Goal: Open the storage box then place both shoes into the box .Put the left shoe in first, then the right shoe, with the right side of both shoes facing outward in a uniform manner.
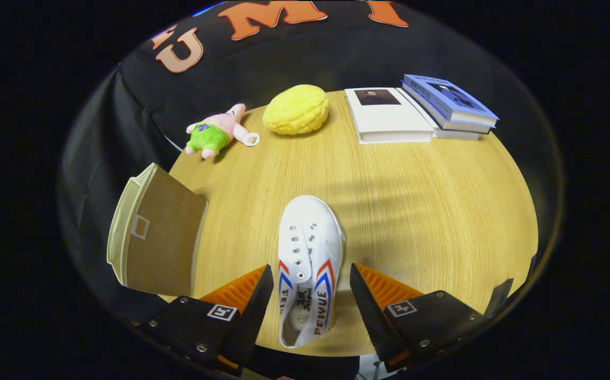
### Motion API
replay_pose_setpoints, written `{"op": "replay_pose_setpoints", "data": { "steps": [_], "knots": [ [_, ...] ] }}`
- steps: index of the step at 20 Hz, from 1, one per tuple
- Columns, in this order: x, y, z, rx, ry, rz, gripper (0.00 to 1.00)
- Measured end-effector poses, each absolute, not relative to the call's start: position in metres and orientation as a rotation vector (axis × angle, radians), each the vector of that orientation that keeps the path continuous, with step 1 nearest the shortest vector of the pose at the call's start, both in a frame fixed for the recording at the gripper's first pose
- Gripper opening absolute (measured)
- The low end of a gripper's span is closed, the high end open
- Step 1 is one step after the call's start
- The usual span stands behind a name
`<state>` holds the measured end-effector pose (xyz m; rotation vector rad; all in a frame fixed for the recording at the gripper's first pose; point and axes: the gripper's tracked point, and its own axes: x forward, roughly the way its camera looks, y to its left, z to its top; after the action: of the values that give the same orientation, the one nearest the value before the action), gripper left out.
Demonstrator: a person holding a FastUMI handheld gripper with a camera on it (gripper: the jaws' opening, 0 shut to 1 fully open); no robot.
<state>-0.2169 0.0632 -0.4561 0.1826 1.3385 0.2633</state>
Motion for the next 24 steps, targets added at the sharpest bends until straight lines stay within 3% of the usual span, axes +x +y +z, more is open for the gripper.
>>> {"op": "replay_pose_setpoints", "data": {
  "steps": [6, 10, 13, 16, 19, 24],
  "knots": [
    [-0.238, 0.047, -0.494, 0.143, 1.41, 0.26, 0.87],
    [-0.241, 0.061, -0.508, 0.174, 1.443, 0.301, 0.76],
    [-0.243, 0.073, -0.51, 0.287, 1.481, 0.31, 0.52],
    [-0.244, 0.072, -0.509, 0.345, 1.495, 0.29, 0.39],
    [-0.243, 0.07, -0.508, 0.396, 1.518, 0.251, 0.18],
    [-0.238, 0.092, -0.488, 0.476, 1.493, 0.253, 0.09]
  ]
}}
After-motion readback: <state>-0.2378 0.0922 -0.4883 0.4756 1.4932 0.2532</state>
